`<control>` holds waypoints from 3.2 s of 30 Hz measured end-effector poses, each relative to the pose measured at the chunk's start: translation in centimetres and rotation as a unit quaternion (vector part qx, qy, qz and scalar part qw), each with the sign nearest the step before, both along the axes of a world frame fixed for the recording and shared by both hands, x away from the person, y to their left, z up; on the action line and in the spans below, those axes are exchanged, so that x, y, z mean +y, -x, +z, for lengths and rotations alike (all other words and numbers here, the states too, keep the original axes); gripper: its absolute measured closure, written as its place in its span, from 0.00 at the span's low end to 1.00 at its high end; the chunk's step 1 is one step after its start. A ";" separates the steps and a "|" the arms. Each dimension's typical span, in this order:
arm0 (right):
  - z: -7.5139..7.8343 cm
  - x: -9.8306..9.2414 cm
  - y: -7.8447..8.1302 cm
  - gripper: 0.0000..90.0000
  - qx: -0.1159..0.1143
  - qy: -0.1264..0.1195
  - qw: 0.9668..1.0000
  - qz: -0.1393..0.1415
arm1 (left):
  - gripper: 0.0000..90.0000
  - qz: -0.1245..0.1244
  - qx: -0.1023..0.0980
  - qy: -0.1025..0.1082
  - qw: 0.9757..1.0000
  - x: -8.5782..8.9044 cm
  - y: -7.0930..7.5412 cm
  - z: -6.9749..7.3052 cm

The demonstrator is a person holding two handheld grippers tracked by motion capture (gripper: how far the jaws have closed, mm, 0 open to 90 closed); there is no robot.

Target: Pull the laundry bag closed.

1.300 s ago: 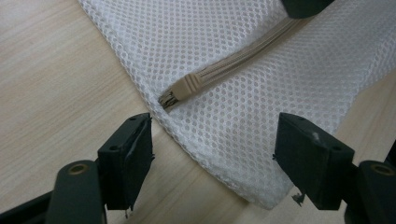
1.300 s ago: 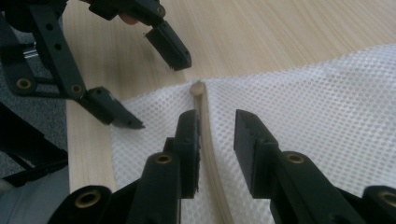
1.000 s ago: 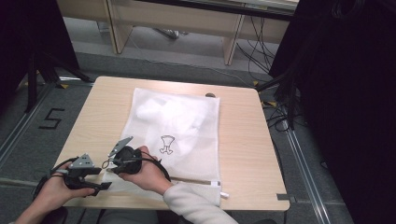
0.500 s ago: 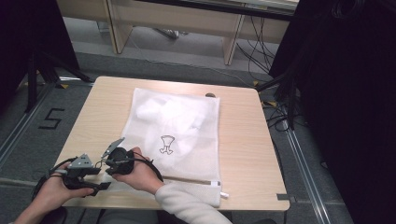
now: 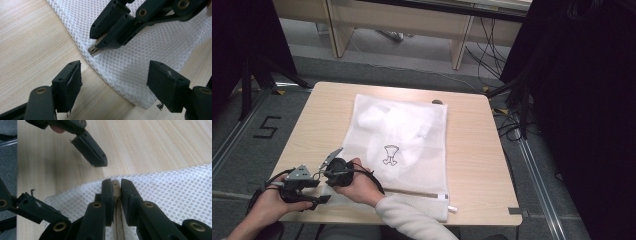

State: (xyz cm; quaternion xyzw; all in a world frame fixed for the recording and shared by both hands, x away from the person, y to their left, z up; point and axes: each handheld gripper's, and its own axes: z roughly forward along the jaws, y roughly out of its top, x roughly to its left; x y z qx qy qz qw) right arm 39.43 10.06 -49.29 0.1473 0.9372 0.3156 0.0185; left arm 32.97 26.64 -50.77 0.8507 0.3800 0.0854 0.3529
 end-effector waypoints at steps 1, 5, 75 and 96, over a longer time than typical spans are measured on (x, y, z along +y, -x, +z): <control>0.2 -0.1 -0.2 0.91 -0.009 -0.003 1.000 0.011 | 0.30 -0.003 0.002 0.002 1.000 0.0 -0.1 0.0; 0.7 -0.5 -0.1 0.91 -0.008 -0.004 1.000 0.008 | 0.33 -0.009 0.009 -0.001 1.000 -0.1 -0.1 0.0; 1.3 -5.8 1.6 0.92 0.012 0.033 0.999 0.000 | 0.95 0.027 0.020 0.088 0.996 -1.3 -0.6 1.5; 1.2 -7.4 1.8 0.92 0.017 0.020 1.000 -0.009 | 0.95 0.026 0.013 0.088 0.996 -1.4 -0.6 1.4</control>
